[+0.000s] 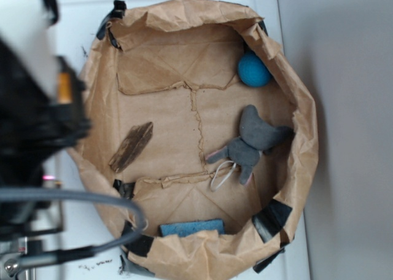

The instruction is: Grab the wood chip.

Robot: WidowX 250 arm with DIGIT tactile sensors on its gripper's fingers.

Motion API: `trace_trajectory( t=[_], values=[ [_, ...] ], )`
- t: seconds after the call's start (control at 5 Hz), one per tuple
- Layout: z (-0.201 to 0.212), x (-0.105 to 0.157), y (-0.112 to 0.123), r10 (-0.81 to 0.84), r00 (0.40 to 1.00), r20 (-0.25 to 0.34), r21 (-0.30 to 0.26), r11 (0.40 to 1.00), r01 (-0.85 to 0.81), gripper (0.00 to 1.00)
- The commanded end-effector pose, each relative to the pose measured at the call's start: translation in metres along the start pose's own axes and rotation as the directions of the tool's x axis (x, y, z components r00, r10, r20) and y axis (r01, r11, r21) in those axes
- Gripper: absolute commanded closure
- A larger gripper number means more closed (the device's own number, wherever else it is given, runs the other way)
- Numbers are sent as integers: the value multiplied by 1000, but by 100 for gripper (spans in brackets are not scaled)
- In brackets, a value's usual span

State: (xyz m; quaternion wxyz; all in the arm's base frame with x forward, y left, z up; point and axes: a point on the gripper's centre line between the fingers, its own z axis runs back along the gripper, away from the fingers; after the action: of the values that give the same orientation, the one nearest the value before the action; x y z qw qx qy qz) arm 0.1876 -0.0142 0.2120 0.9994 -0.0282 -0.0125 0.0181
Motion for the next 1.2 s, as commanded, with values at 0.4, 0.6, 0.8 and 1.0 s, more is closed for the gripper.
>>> trace_trajectory(
  t=[0.4,0.6,0.8,1.0],
  values=[
    [-54,49,14,368,930,1,-52,929,-367,0],
    [-54,49,14,368,930,1,-52,929,-367,0],
    [-54,49,14,368,930,1,-52,929,-367,0],
    [-86,46,9,292,953,82,3,956,-293,0]
  ],
)
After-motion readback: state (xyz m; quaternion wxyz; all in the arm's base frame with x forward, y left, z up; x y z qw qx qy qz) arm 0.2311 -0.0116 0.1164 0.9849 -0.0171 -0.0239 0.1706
